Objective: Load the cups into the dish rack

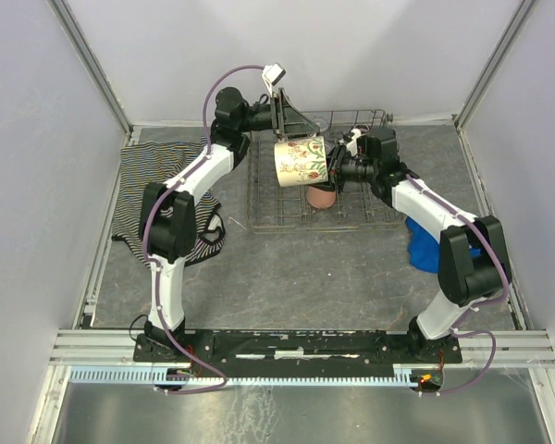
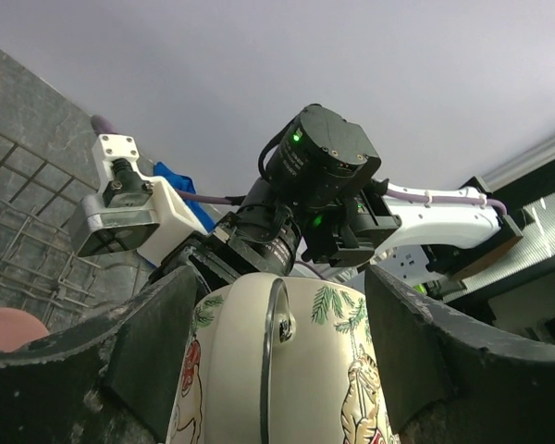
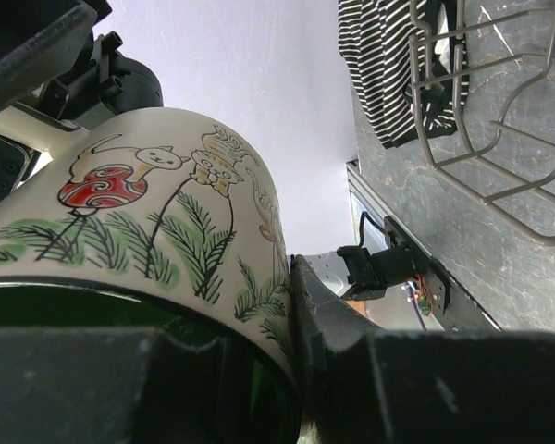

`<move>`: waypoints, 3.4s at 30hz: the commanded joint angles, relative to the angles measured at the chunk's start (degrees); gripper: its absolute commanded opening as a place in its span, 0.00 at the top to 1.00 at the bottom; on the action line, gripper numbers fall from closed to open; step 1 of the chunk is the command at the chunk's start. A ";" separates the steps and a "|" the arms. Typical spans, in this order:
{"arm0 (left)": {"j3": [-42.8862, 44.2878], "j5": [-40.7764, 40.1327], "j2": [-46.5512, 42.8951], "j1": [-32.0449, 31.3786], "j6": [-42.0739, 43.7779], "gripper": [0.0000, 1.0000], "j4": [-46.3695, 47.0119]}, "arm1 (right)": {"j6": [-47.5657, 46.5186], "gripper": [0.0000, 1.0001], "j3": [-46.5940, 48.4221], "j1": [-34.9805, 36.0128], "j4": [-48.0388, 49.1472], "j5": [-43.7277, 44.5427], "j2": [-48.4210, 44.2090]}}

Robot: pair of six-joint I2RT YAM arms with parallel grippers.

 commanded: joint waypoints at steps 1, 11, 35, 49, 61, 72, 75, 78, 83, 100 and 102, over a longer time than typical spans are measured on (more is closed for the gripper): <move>-2.81 0.42 -3.98 -0.58 2.86 0.21 -0.04 | 1.99 0.99 4.01 -0.11 9.82 -2.35 -2.26; -6.58 1.15 -5.75 0.26 4.36 0.28 -1.74 | 5.01 0.99 4.17 -1.35 13.74 -2.34 -2.35; -2.55 0.11 -2.77 -1.50 2.93 0.34 -0.24 | 3.01 0.99 3.16 -0.67 10.06 -2.83 -2.19; -2.71 0.19 -3.23 0.53 3.08 0.42 -0.50 | 2.08 0.99 3.32 -0.38 8.91 -3.43 -1.81; -4.24 -0.90 -2.88 0.46 3.44 0.97 -0.97 | 1.35 0.99 2.29 -0.20 8.76 -3.35 -1.40; -0.24 -11.92 -5.67 3.64 24.86 0.97 -35.06 | 4.24 0.87 1.39 -0.29 13.41 -1.94 3.35; -0.86 -13.53 -6.61 4.72 25.35 0.97 -37.15 | 4.49 0.77 1.63 -0.38 13.79 -1.75 3.90; -1.48 -14.76 -7.77 5.78 24.88 0.97 -38.55 | 4.98 0.68 1.67 -0.63 14.27 -1.53 4.13; -2.97 -15.47 -9.56 7.06 23.28 0.97 -39.00 | 5.88 0.60 0.83 -1.56 15.29 -1.10 3.91; 2.96 -20.91 -8.86 8.44 25.31 0.97 -51.15 | -1.52 0.60 1.17 -5.35 4.42 0.78 1.21; 6.53 -22.06 -7.57 8.41 27.11 0.97 -55.35 | -3.90 0.60 1.81 -5.70 1.39 1.08 0.80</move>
